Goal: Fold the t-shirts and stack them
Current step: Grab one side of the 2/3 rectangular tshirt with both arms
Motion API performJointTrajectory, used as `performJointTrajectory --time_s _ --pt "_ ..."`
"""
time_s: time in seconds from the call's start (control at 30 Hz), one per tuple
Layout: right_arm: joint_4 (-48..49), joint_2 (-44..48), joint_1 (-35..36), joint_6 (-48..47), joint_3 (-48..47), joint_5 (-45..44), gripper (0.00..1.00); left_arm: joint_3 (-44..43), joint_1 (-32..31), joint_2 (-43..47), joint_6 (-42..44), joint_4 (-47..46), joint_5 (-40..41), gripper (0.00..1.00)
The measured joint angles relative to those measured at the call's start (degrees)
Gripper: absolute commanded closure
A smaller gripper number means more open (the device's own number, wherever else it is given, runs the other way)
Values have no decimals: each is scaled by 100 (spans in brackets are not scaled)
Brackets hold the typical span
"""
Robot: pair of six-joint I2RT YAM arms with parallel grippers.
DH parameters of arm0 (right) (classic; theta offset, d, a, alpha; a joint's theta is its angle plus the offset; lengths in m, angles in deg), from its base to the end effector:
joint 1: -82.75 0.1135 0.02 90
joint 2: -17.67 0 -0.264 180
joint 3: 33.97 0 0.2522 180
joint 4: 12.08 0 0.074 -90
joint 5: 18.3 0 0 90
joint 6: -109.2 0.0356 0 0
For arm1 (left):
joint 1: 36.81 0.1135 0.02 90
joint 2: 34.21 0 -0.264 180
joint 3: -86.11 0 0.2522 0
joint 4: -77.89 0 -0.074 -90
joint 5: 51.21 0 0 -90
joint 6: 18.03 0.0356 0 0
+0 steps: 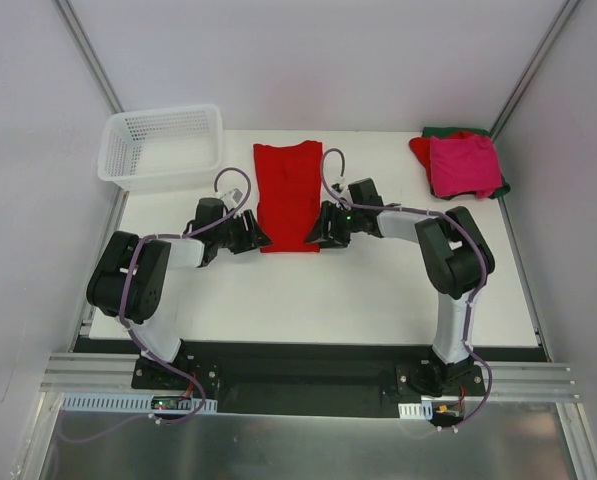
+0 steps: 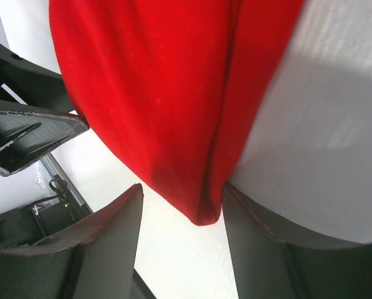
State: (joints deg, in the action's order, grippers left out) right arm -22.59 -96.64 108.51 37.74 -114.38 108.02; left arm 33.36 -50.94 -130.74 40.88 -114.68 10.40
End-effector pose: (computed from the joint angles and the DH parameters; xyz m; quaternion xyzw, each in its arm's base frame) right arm 0.3613 0.1978 0.1416 -0.1757 0.8666 0.4049 0.2326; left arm 0.3083 -0.0951 0.1467 -0.0055 0.8532 -0.3802 0.3571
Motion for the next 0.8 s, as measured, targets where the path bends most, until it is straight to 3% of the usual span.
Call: performJointTrajectory --time_s 0.17,0.2,0.3,0.33,0.43,0.6,0.8 --pt "81 -33 74 42 0 20 50 0 0 -2 -2 0 2 55" --pt "85 -46 76 50 0 15 59 0 0 -2 -4 0 2 62" --pt "90 -94 76 46 2 -17 76 0 0 -37 -22 -2 2 74" --pt "79 -127 76 46 2 -22 78 0 0 -55 -37 -4 2 82" --pt "81 -195 76 81 4 -7 85 0 0 -111 -105 -39 -13 91" --pt "81 -197 81 70 13 -17 99 -2 0 -249 -210 -240 -136 100" --pt "101 -197 81 68 57 -15 99 -9 0 -374 -297 -448 -278 100"
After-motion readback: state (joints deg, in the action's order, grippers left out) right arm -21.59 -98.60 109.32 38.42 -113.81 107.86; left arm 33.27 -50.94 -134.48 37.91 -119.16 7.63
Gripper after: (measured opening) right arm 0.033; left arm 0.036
